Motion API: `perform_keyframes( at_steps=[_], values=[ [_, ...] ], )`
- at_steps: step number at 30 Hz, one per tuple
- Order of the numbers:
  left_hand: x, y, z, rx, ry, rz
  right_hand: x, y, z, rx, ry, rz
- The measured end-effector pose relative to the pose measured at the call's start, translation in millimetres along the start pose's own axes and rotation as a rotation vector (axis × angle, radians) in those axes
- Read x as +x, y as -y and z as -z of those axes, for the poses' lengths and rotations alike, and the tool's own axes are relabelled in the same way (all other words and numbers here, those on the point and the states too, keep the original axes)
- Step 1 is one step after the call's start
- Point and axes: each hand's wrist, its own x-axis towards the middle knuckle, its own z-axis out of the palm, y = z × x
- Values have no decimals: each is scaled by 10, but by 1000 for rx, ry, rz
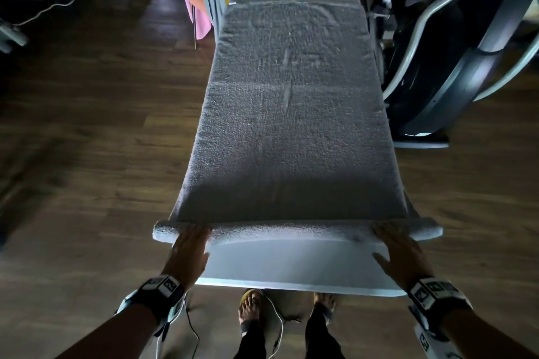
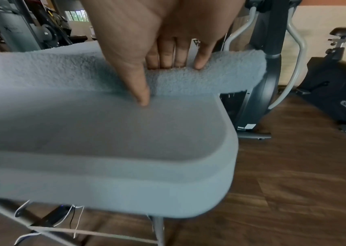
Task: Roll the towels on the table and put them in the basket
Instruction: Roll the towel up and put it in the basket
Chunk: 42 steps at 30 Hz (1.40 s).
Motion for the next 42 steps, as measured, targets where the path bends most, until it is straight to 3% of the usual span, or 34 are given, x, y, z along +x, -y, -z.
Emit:
perform_keyframes(
  at_steps=[6,8,10,14,16,20,25,27,30,32,36,39,42],
  values=[
    [357,-131,279,204,5,-26,299,187,403,-260,127,-61],
    [417,-106,302,205,-4,-27,367,221,461,-168,-22,-66],
    [390,-109,231,143,-47,-24,332,207,395,-58,-78,-63],
    [97,-169,108,71,-13,10,82,57,48,-33,67,-43],
    [20,-173,100,38,26,62,-7,77,23,-25,76,-70],
    [1,-193,150,100,-23,13,44,148,137,-68,178,-77],
    [19,-165,-10,148,-162,45,69,169,190,-50,-28,-73],
    [-53,-151,-72,146,-113,-4,-30,187,111,-55,-29,-40],
    [-82,-171,-72,104,85,42,-117,166,-4,-74,139,-68],
    [-33,-233,20,97,90,56,-114,213,53,-126,162,-96],
    [69,-263,112,200,-45,-25,72,244,239,-223,183,-90],
    [97,-259,10,105,-166,33,83,239,220,-161,114,-104],
    [-28,-247,-68,138,-173,-17,-82,227,61,-66,84,-42]
  ],
)
